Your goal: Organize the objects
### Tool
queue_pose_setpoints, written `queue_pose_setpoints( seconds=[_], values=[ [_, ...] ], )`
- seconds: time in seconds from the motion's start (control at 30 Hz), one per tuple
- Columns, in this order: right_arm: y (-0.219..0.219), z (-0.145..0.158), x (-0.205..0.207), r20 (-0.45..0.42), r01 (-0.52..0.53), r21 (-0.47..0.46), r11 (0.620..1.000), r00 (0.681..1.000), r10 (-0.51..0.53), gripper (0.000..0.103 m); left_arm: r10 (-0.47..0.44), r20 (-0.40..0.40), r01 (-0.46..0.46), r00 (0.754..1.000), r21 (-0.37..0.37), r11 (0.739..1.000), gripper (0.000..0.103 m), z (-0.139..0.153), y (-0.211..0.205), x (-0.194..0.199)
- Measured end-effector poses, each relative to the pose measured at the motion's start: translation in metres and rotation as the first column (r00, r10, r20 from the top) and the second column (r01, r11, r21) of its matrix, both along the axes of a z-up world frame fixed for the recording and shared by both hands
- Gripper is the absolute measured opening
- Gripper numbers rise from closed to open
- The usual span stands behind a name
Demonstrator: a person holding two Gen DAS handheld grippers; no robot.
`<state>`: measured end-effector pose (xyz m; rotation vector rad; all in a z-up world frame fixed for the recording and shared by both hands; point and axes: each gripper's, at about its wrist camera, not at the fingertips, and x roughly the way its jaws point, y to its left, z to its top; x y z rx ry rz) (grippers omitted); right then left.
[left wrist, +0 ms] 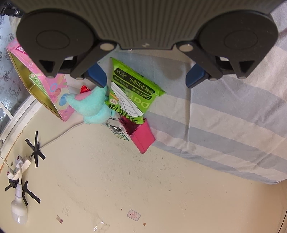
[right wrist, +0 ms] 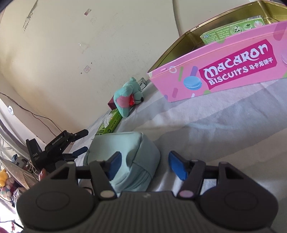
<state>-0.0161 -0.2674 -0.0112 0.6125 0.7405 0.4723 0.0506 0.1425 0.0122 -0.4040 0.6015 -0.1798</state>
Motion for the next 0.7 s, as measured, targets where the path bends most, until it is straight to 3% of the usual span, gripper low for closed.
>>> queue_pose_setpoints(
  seconds=[0.7],
  values=[
    [0.0004, 0.0004, -0.0014, 0.003, 0.000, 0.000, 1.000, 1.000, 0.000, 0.061, -0.008, 0.006, 0.008, 1.000, 0.004, 1.000, 0.096, -0.0007, -0.0023, 0.0003]
  ],
)
